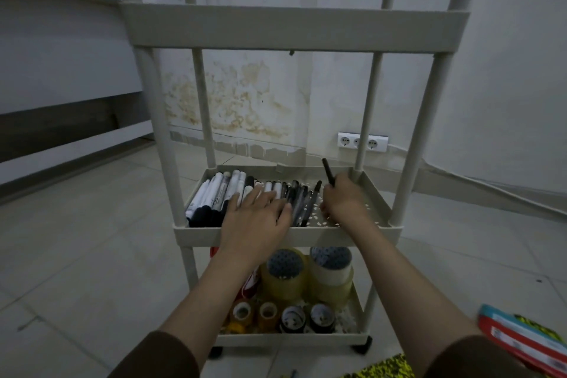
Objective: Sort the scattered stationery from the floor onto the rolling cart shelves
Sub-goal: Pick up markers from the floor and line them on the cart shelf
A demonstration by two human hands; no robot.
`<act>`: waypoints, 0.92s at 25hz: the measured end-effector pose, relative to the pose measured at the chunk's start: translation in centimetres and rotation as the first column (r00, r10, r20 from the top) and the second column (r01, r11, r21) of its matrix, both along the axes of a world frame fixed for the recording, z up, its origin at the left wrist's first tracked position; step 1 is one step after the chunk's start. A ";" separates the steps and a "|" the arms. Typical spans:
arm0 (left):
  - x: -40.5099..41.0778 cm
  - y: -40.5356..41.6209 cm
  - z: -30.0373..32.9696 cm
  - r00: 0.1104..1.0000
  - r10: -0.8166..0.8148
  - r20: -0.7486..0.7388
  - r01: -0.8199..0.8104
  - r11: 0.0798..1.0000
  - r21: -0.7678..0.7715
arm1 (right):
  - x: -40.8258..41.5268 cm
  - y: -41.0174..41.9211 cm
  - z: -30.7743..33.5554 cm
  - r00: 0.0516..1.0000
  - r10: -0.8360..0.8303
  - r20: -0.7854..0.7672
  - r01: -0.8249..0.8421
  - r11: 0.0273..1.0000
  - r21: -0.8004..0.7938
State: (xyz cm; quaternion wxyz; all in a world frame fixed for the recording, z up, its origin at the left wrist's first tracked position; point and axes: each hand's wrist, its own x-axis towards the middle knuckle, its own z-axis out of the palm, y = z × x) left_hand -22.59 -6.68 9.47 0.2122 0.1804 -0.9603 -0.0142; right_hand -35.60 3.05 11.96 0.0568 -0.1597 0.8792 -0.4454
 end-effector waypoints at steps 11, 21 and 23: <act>0.0 -0.2 0.1 1.000 -0.003 -0.027 0.004 0.999 0.047 | 2.2 1.2 1.5 0.875 0.475 0.091 -0.407 0.824 -0.394; -0.1 -0.2 -0.1 1.000 -0.007 -0.029 0.007 1.000 0.021 | 1.1 0.3 0.1 0.976 0.148 -0.158 -0.122 0.979 0.164; -0.2 -0.2 0.0 0.999 -0.011 -0.039 0.012 1.000 0.008 | 1.1 0.1 0.1 0.945 0.284 -0.159 -0.253 0.949 0.189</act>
